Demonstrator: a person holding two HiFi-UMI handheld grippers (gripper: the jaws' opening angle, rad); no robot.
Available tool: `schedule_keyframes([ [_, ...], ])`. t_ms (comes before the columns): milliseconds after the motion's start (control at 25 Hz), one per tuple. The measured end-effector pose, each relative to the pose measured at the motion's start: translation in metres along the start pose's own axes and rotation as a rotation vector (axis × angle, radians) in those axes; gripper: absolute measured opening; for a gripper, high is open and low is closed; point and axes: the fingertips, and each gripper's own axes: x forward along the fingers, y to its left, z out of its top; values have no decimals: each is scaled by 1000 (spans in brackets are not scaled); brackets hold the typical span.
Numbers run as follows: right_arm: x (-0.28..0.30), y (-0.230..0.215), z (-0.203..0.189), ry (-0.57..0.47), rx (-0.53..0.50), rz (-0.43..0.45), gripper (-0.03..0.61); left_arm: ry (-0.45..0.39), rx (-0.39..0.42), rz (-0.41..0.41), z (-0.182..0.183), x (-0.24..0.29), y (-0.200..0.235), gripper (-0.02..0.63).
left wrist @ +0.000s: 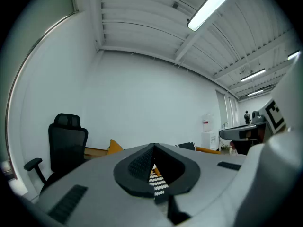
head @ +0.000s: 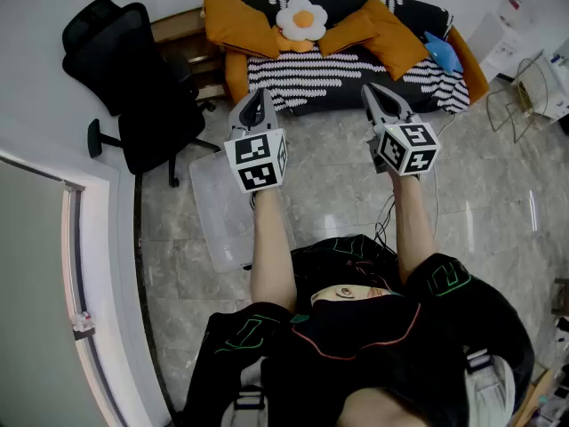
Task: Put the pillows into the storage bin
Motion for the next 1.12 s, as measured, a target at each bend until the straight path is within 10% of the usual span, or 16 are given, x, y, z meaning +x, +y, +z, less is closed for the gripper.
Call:
schedule_keyframes([
  [1120, 68, -26, -75, 145, 97, 80, -3, 174, -100, 55, -81, 64, 17, -3],
])
